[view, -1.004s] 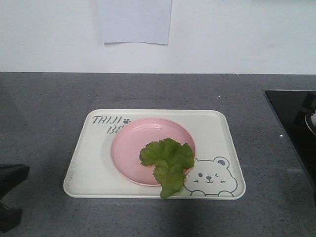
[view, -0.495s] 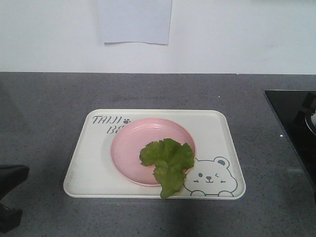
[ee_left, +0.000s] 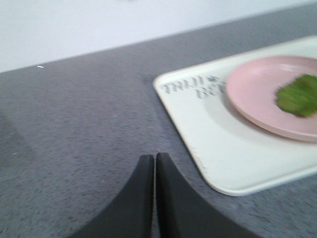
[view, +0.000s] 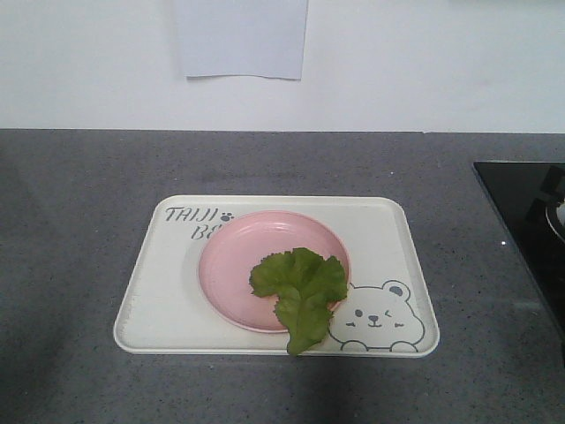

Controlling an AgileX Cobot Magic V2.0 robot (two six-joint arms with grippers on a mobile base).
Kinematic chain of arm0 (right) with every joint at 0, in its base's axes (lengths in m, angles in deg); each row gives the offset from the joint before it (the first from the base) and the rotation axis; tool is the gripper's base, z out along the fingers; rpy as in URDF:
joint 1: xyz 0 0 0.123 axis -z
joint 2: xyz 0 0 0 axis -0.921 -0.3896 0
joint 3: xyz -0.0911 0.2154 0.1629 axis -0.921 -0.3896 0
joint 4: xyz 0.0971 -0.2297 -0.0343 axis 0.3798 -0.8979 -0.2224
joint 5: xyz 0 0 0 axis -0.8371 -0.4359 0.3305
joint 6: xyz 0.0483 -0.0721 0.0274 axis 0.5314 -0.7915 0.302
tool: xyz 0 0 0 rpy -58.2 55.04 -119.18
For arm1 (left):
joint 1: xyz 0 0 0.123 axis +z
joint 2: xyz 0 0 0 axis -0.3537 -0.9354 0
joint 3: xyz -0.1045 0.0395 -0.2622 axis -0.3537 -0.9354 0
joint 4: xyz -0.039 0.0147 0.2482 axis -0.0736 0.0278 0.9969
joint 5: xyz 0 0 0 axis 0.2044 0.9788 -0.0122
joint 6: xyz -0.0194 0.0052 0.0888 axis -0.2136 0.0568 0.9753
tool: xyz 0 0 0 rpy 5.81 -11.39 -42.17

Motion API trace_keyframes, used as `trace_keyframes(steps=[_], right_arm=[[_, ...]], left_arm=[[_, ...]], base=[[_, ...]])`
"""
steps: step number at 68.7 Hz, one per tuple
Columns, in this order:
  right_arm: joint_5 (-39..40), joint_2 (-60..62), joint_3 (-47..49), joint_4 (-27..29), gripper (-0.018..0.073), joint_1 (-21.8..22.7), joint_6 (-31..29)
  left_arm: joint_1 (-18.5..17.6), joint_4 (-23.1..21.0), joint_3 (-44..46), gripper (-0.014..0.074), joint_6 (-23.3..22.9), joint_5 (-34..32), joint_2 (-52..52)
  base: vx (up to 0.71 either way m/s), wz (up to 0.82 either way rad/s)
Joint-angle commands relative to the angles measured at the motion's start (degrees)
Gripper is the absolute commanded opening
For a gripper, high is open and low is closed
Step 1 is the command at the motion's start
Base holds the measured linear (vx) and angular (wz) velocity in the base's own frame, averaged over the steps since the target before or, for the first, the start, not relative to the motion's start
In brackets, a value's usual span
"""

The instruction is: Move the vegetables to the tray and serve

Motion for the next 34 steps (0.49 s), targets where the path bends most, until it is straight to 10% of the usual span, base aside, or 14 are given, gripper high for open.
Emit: trace_keyframes(steps=[1, 34], right_arm=[[3.3, -0.2, 1.5, 1.1, -0.001, 0.1, -0.5], [3.0, 0.0, 1.5, 1.1, -0.001, 0.1, -0.5]], left_arm=[[3.1, 0.0, -3.9, -0.0007, -2.4, -9.8, 5.1], [8.0, 4.0, -17.7, -0.0007, -13.1, -17.1, 20.5]], base=[[0.0, 0.0], [0.0, 0.0]])
